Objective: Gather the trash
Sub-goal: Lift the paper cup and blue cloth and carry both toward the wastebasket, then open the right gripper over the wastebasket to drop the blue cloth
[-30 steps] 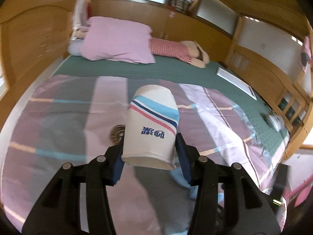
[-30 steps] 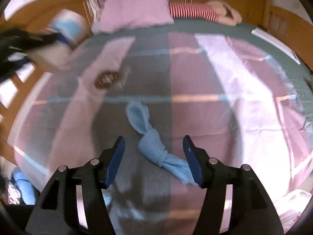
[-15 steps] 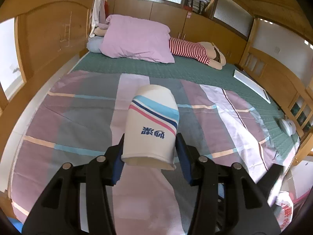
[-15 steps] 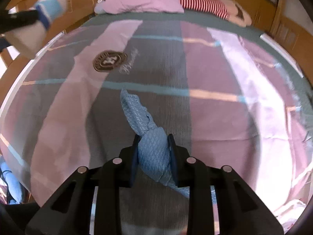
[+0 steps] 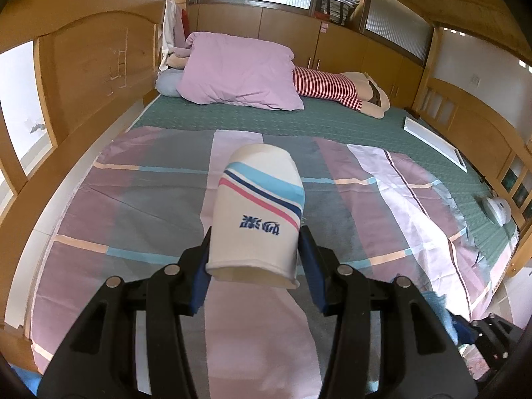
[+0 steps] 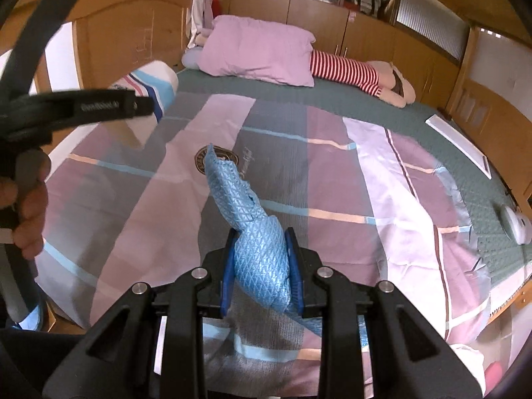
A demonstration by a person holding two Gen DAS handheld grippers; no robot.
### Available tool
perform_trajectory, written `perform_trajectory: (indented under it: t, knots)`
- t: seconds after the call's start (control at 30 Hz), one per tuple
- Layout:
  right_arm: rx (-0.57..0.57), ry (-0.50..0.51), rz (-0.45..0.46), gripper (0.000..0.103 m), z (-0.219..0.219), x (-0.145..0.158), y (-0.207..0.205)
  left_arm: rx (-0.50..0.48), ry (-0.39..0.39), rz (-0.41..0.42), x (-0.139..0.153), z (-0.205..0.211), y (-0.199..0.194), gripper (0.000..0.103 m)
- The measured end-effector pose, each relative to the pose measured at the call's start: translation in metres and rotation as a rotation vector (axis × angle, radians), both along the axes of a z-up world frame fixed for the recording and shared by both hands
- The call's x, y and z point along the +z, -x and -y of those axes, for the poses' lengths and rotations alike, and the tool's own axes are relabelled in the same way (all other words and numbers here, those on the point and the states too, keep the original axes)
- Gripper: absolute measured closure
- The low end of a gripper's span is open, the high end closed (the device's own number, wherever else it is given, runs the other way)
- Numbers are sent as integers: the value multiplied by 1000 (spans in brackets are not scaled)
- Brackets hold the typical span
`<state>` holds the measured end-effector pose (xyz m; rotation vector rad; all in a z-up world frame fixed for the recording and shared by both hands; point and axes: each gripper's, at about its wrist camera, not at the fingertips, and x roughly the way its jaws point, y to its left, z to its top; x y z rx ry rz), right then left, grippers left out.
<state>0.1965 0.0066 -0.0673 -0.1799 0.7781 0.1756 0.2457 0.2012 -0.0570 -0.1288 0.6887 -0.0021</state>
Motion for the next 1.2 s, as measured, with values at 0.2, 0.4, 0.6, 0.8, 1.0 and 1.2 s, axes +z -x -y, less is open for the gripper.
perform_trajectory:
  t: [0.2, 0.4, 0.6, 0.8, 1.0, 1.2]
  knots:
    - [-6, -9, 21, 75, 0, 8, 7, 17, -42, 21, 5, -4, 6, 54]
    - [-4, -32, 12, 75, -4, 8, 7, 23, -48, 30, 8, -8, 10, 54]
    - [-3, -99, 27, 75, 6, 23, 16, 12, -24, 56, 18, -5, 20, 54]
    - [-27, -211, 61, 74, 46, 55, 50, -40, -30, 96, 32, 26, 68, 54]
    - [-95, -220, 140, 74, 94, 84, 104, -93, -75, 132, 50, 76, 110, 53]
    - [-163, -180, 188, 75, 133, 95, 155, -212, -82, 153, 74, 133, 147, 53]
